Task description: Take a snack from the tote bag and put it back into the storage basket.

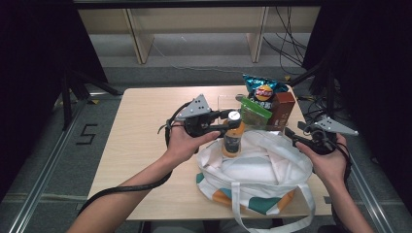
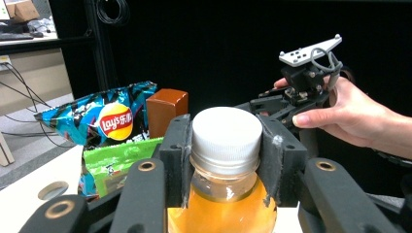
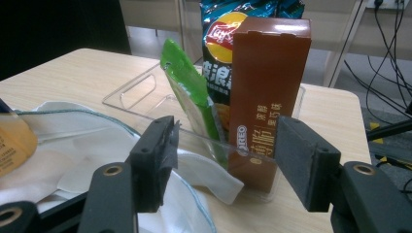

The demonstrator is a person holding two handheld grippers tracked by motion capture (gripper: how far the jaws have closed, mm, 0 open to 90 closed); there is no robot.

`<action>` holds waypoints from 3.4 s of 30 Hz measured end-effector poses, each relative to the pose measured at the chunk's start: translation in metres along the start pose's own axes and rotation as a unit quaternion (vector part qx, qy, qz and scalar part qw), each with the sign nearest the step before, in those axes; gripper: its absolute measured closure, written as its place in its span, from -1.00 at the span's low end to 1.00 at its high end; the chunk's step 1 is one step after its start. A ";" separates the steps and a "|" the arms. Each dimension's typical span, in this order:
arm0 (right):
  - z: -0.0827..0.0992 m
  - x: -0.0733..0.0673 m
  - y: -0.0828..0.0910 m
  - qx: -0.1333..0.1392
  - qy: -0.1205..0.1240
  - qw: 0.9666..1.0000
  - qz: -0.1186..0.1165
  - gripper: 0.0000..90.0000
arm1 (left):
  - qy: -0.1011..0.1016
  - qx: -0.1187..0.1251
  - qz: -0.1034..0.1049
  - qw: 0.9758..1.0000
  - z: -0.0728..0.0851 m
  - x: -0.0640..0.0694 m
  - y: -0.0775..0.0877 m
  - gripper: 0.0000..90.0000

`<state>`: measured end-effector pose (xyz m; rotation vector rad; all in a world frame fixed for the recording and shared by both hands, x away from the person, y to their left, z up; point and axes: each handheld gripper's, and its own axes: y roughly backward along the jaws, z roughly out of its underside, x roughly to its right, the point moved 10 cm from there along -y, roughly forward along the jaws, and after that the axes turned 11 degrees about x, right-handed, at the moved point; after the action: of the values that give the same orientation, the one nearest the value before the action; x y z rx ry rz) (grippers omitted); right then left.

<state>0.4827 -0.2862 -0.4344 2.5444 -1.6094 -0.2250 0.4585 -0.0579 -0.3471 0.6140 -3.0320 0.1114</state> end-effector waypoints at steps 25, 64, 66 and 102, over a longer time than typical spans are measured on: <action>0.001 0.000 0.000 0.002 0.001 1.000 0.001 -0.07 | -0.013 0.012 -0.004 1.000 -0.022 -0.006 -0.004 0.31; -0.001 0.004 0.001 0.009 0.001 1.000 0.007 -0.07 | -0.022 0.022 -0.028 0.999 -0.033 -0.035 -0.016 0.31; 0.000 0.004 0.002 0.005 -0.007 1.000 0.009 -0.07 | -0.024 0.020 -0.028 0.999 -0.032 -0.037 -0.016 0.31; -0.001 0.005 0.002 0.011 -0.003 1.000 0.008 -0.08 | -0.032 0.012 -0.040 0.999 -0.024 -0.063 -0.027 0.31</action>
<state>0.4836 -0.2916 -0.4329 2.5484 -1.6433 -0.2143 0.5280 -0.0560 -0.3257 0.7553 -3.0655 0.1279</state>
